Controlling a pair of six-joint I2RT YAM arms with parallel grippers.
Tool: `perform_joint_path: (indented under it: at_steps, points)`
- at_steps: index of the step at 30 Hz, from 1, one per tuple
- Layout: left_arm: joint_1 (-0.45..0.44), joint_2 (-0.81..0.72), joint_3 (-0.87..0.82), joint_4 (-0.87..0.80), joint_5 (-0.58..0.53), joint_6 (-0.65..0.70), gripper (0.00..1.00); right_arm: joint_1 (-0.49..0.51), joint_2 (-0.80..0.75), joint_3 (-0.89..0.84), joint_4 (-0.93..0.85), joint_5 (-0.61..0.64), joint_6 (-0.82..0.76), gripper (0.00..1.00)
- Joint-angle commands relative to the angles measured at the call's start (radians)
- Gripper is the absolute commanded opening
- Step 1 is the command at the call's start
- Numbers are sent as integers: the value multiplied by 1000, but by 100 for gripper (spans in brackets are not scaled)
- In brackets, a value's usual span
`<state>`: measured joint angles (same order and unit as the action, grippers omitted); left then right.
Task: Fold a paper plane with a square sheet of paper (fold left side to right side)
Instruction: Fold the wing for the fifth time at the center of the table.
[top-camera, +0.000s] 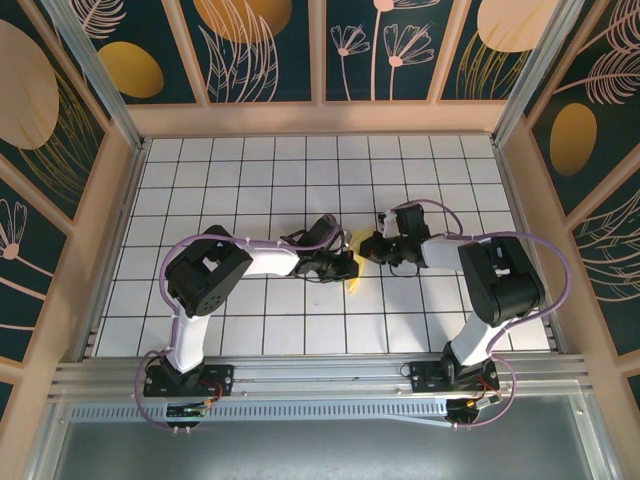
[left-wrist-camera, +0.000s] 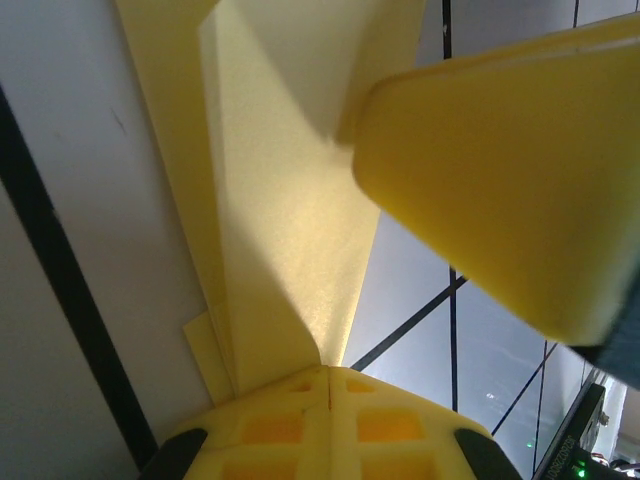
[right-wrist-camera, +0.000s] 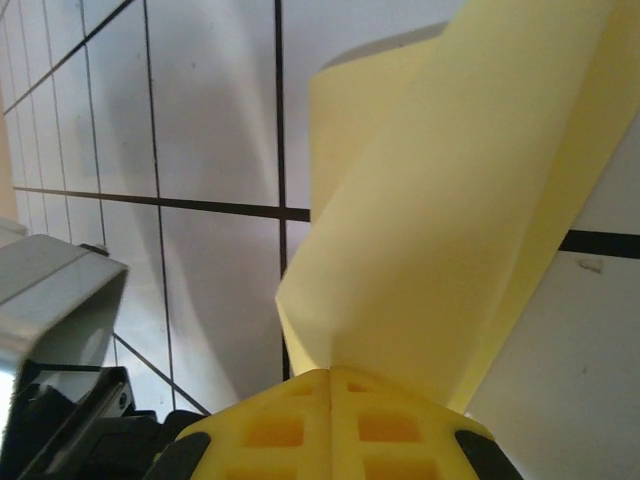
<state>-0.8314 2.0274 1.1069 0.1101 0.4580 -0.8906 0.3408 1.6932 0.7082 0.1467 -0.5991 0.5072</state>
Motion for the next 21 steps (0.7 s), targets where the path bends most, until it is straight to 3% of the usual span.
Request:
perform_joint_path:
  at_steps: [1, 11, 21]
  points:
    - [-6, 56, -7, -110, -64, 18, 0, 8, 32, -8, 19, 31, -11, 0]
    - [-9, 59, -2, -133, -73, 21, 0, -5, 83, 31, -24, 105, -70, 0]
    - [-9, 64, 1, -156, -85, 27, 0, -58, 124, 91, -48, 103, -114, 0]
